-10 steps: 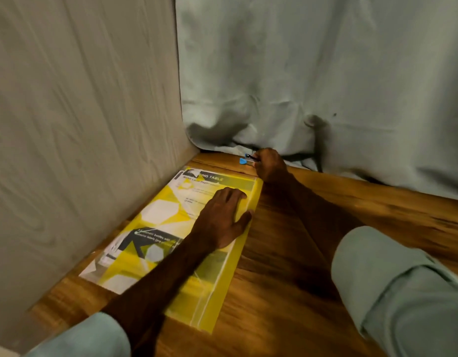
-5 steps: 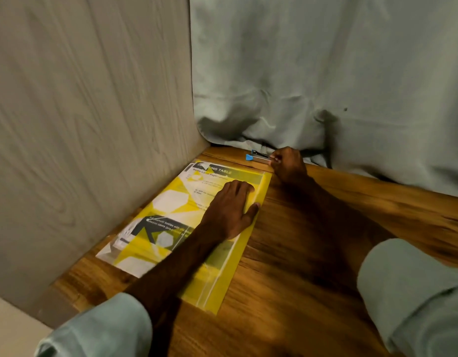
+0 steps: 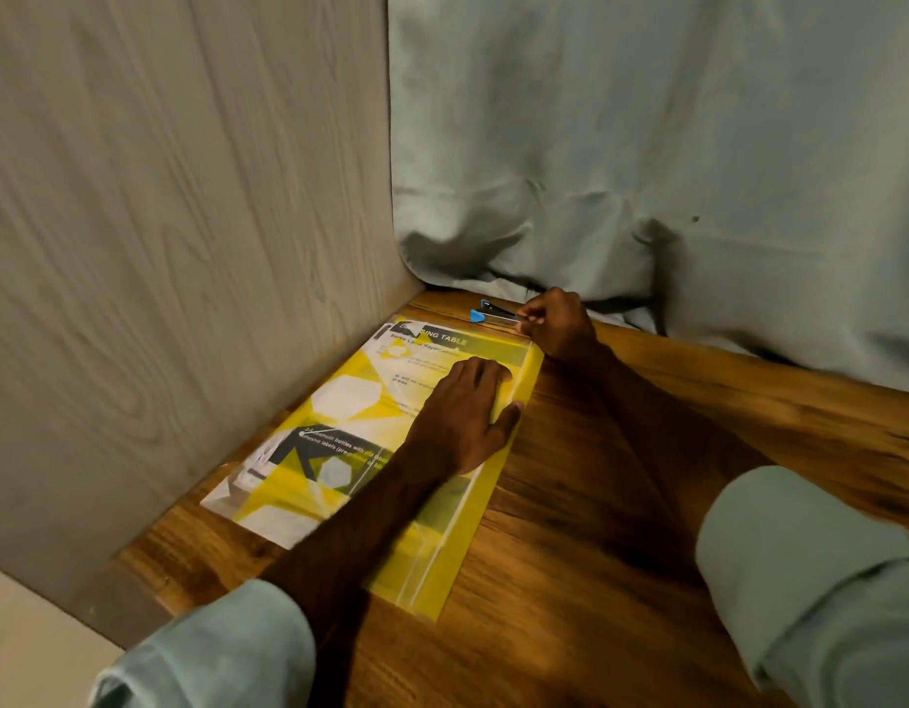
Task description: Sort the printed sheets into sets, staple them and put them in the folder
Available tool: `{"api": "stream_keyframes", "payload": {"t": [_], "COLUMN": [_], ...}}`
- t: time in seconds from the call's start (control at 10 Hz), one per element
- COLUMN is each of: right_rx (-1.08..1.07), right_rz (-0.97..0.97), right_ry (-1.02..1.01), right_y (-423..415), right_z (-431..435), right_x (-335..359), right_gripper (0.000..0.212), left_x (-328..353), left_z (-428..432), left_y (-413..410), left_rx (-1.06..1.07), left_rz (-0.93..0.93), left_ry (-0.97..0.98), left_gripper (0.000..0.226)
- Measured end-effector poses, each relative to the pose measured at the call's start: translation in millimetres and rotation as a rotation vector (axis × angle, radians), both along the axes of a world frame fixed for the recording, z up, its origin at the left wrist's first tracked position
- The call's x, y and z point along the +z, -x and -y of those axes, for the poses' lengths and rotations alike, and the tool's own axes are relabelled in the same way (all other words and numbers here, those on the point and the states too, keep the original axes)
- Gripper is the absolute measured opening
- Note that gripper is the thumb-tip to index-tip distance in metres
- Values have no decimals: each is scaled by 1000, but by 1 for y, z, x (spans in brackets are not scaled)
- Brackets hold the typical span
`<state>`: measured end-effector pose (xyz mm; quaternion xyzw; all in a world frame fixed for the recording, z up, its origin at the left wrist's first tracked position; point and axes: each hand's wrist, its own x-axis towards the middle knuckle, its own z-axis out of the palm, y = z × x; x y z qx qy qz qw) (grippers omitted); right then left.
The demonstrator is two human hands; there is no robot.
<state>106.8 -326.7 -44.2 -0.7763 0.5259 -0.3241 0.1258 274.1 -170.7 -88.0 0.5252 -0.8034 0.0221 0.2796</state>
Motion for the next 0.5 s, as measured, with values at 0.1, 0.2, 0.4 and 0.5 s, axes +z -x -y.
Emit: {"api": "stream_keyframes", "payload": {"t": [0.1, 0.2, 0.4, 0.5], "right_rx": [7, -7, -42, -57], "right_rz": [-10, -24, -61, -49], "right_ry": [-2, -6, 11, -23], "right_y": [0, 0, 8, 8], "right_z": [0, 2, 17, 4], "right_x": [-2, -5, -22, -14], "right_gripper": [22, 24, 19, 20], "left_x": [0, 0, 2, 2], "left_z": [0, 0, -2, 1], "left_y": [-1, -1, 1, 1], "left_rx": [-8, -9, 0, 6], "left_rz": [-4, -3, -5, -8], "left_ry": [-13, -19, -47, -57], "left_gripper": [48, 49, 50, 49]}}
